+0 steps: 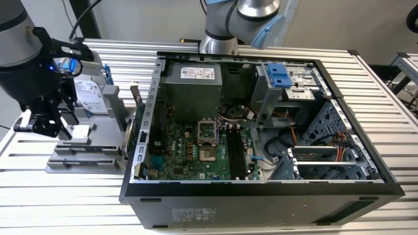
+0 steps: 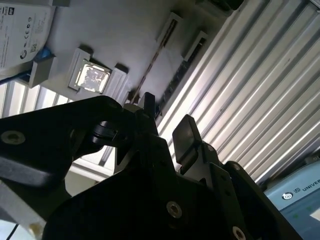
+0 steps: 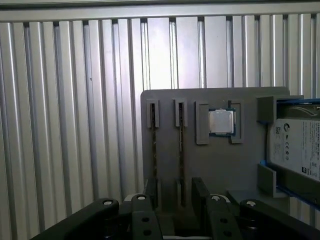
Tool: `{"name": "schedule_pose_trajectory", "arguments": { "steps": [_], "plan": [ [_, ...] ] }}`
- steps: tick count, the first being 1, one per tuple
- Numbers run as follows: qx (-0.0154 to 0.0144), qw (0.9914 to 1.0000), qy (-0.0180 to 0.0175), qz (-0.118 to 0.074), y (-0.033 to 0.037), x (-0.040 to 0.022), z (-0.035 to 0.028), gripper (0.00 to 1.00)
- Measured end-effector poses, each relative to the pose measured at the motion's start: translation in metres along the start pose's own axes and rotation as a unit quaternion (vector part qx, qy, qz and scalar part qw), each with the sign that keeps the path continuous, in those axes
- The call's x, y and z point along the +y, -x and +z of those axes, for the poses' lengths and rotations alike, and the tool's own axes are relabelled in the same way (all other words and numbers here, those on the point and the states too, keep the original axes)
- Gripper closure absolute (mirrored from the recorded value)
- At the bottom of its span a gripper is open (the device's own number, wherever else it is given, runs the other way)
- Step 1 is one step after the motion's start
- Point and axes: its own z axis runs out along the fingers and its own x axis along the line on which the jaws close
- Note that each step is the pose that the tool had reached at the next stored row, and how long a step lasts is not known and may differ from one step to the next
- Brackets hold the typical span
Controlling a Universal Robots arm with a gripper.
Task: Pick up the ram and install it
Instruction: 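Pick up the ram and move it above insertion slot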
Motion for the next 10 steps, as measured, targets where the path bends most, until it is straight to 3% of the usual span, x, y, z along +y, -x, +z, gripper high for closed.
{"name": "schedule_pose_trajectory", "arguments": {
  "steps": [10],
  "plan": [
    [0.0001, 1.0, 0.0, 0.0, -0.0016, -0.0001, 0.0182, 0.0]
  ]
}}
